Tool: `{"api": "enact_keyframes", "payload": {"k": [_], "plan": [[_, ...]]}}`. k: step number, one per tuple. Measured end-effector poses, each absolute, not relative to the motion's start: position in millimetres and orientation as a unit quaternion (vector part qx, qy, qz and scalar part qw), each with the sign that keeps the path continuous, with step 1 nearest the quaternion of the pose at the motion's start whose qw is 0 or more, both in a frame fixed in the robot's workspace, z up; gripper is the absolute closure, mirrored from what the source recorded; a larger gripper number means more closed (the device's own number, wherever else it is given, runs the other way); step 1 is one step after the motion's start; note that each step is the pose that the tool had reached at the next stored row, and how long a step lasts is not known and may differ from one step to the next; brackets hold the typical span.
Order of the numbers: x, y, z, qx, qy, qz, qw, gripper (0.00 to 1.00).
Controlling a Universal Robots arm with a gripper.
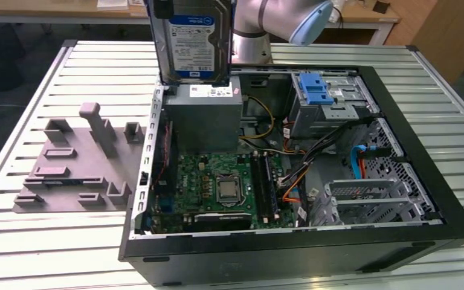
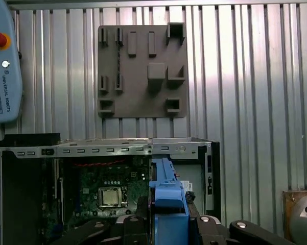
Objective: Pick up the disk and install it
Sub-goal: 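Pick up the disk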
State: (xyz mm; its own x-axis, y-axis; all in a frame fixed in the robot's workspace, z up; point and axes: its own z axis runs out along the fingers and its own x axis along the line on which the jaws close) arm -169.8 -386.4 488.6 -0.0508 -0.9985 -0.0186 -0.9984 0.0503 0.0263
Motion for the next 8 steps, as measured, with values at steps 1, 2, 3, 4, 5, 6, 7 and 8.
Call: {"api": "enact_keyframes", "payload": {"k": [1, 2, 3, 4, 5, 6, 7, 8], "plan": [[-168, -389, 488, 0.689, -0.725, -0.016, 0.002, 0.64], [-167, -391, 488, 0.689, -0.725, -0.016, 0.002, 0.64], [-166, -394, 488, 0.689, -0.725, -0.016, 0.002, 0.64], [-165, -397, 487, 0.689, -0.725, -0.016, 0.002, 0.64], [-164, -399, 487, 0.689, -0.725, -0.016, 0.002, 0.64], [-162, -401, 487, 0.689, -0.725, -0.016, 0.002, 0.64], [-160, -402, 487, 0.689, -0.725, -0.016, 0.002, 0.64], [-157, -403, 486, 0.689, -0.725, -0.016, 0.002, 0.64]]}}
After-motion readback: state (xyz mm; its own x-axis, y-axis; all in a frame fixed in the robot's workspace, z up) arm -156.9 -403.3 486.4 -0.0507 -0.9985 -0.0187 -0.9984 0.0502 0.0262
